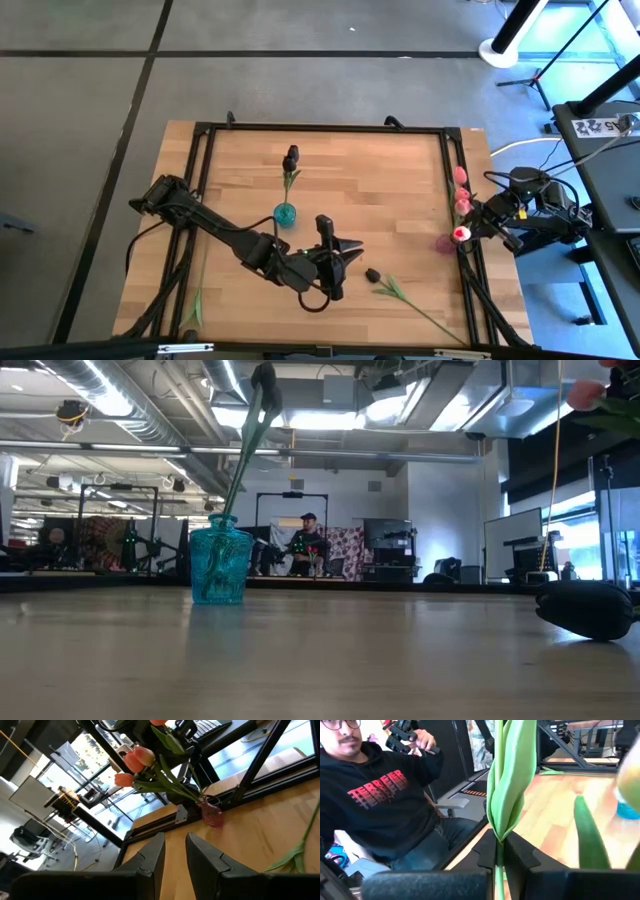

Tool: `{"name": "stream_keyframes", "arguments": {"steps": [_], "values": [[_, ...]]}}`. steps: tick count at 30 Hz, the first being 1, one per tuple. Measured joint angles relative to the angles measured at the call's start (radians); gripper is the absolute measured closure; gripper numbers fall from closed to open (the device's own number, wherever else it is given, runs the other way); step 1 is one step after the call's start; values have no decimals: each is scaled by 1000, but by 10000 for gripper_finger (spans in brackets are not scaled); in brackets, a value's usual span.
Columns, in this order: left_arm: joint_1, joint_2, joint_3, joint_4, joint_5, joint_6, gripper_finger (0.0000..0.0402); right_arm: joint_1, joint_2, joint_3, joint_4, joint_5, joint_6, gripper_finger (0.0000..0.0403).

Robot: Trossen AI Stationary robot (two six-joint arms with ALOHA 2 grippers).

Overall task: Sort flowers into vase by color
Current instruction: Put the pink tulip into the purple vase

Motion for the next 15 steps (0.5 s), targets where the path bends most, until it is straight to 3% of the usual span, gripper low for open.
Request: {"name": "stream_keyframes", "arguments": {"steps": [11, 15], "values": [[0, 0, 0, 0, 1, 1, 327, 0, 0, 0, -1, -27, 5, 378], [1, 0, 0, 0, 1, 1, 327, 0, 0, 0, -10, -22, 0, 354]]}}
